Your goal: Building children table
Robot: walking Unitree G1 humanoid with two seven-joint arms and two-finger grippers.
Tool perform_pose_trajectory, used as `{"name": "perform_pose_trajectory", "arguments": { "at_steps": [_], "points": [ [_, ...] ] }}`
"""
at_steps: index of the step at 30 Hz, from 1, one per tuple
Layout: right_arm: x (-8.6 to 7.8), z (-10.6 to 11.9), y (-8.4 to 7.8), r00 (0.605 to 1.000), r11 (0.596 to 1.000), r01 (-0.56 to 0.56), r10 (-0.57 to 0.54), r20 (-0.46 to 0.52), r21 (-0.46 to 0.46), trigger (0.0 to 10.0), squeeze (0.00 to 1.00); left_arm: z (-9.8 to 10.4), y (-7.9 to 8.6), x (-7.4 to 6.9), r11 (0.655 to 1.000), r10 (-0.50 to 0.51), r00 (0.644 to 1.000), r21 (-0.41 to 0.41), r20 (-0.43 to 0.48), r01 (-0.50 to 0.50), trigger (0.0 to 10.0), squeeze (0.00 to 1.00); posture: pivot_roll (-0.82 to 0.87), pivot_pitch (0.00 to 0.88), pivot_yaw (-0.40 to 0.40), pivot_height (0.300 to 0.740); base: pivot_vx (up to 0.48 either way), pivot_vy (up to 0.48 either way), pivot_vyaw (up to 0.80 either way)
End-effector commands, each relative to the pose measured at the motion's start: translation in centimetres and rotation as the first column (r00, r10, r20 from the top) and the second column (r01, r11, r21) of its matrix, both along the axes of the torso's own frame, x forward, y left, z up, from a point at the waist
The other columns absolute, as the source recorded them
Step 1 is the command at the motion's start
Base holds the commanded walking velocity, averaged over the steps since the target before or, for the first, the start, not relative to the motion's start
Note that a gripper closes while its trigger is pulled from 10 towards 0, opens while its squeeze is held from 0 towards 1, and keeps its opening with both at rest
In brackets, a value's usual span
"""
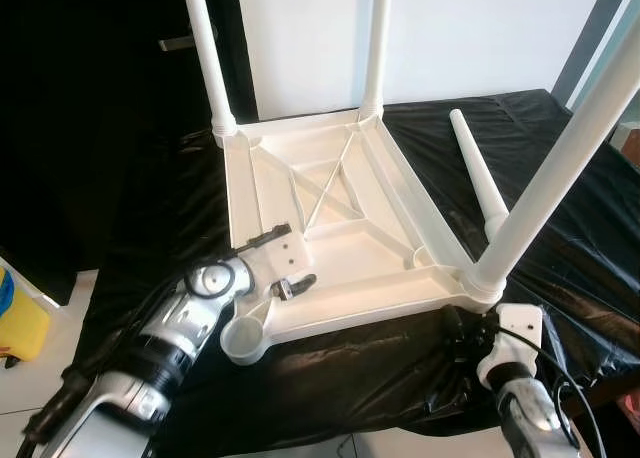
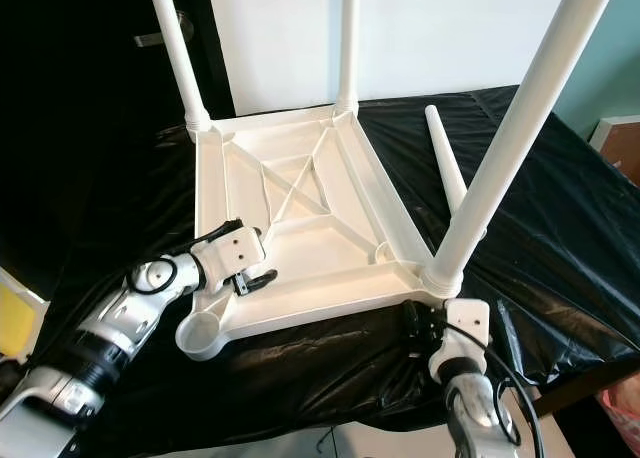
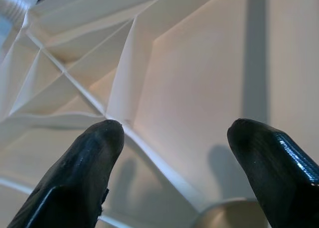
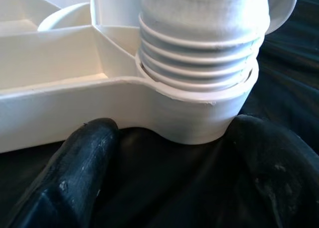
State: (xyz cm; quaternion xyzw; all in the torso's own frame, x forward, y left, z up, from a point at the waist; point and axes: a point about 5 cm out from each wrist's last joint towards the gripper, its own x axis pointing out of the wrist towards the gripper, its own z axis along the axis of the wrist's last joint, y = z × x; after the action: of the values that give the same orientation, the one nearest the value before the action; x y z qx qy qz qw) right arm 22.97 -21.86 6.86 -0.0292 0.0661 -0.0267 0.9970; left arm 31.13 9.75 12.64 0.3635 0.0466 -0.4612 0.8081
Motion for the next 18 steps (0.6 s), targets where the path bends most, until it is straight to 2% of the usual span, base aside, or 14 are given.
{"name": "perform_pose_trajectory", "arguments": {
  "at_steps": [1,9,10,11,14,18],
  "points": [
    [0.8,0.4,0.5,1.0,1.0,-0.021,0.021,0.02,0.013,10.0,0.0,-2.2,-0.9,-2.4,0.967,-0.227,0.944,0.06,-0.239,0.248,10.0,0.0,-0.04,0.021,0.035,0.74,0.0,0.0,0.0],
    [1.8,0.5,0.4,0.998,0.999,-0.047,0.047,0.031,0.002,10.0,0.0,-2.3,-1.1,-3.2,0.962,-0.248,0.931,0.048,-0.267,0.27,10.0,0.0,-0.03,0.017,0.034,0.74,0.0,0.0,0.0],
    [2.8,0.5,0.7,0.997,0.997,-0.074,0.074,0.032,0.013,10.0,0.0,-2.5,-1.2,-4.1,0.95,-0.283,0.909,0.041,-0.307,0.31,10.0,0.0,-0.03,0.011,0.029,0.74,0.0,0.0,0.0],
    [4.3,0.7,1.2,0.993,0.994,-0.113,0.112,0.039,0.013,10.0,0.0,-2.9,-1.5,-5.5,0.932,-0.327,0.871,0.026,-0.366,0.361,10.0,0.0,-0.03,0.011,0.029,0.74,0.0,0.0,0.0],
    [5.1,0.8,1.4,0.991,0.992,-0.124,0.124,0.046,0.009,10.0,0.0,-3.2,-1.8,-6.2,0.927,-0.34,0.856,0.013,-0.389,0.374,10.0,0.0,-0.02,0.009,0.026,0.74,0.0,0.0,0.0],
    [6.6,1.2,2.3,0.99,0.991,-0.133,0.131,0.06,0.028,10.0,0.0,-3.8,-3.1,-7.9,0.915,-0.376,0.826,-0.029,-0.42,0.401,10.0,0.0,-0.02,0.009,0.016,0.74,0.0,0.0,0.0]
  ]
}}
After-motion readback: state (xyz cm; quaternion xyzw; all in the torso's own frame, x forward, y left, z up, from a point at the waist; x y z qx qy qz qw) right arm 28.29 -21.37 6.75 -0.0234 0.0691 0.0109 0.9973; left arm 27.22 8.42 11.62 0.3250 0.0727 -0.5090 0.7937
